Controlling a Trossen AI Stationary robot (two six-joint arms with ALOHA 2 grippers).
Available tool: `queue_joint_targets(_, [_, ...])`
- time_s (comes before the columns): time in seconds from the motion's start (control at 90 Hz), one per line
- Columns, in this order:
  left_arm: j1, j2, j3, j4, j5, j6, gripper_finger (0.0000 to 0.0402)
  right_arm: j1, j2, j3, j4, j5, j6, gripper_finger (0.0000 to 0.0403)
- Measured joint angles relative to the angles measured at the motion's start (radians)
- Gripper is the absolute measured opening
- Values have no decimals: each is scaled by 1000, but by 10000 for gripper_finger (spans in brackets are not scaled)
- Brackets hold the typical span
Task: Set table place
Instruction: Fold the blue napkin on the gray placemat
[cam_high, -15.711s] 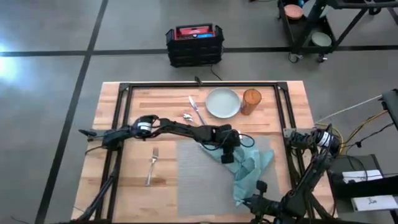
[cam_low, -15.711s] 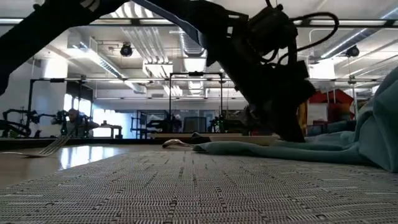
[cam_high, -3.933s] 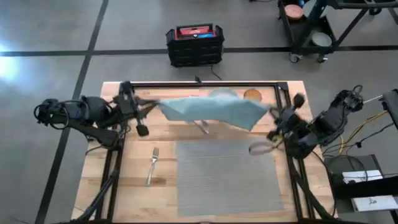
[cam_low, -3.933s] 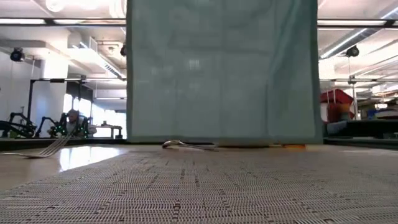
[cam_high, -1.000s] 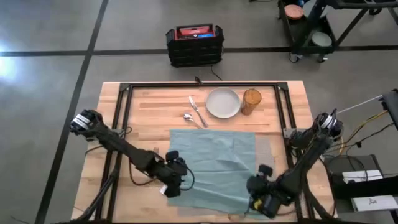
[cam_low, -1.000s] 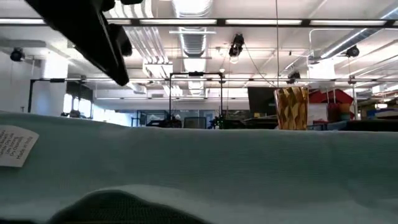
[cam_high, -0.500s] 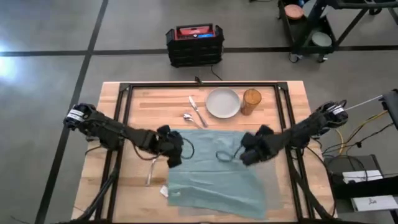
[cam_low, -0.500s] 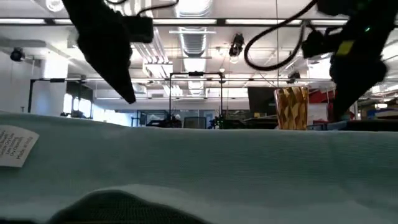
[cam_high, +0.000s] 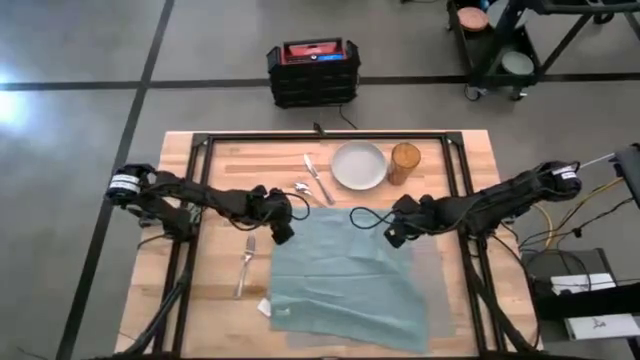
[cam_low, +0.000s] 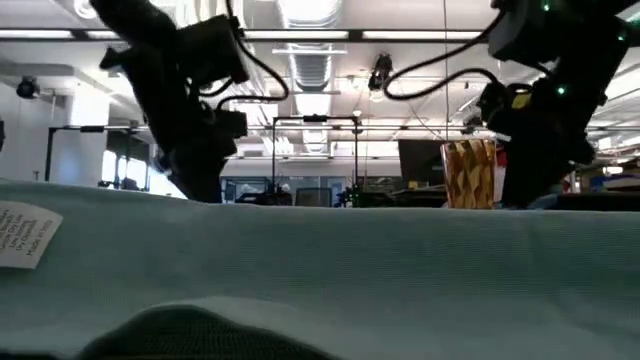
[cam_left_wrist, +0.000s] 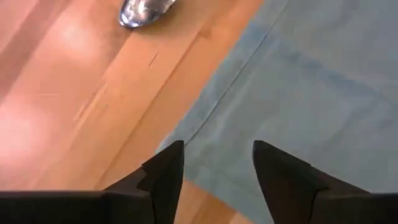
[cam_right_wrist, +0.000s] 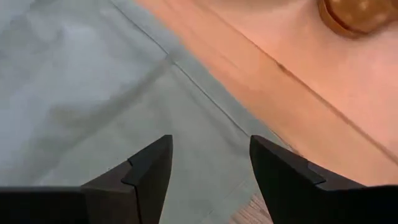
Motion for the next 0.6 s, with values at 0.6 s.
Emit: queue_joint_targets(0.6, [63,38,-125,240,-3,50,118,-1,94,-122,101,169,151,159])
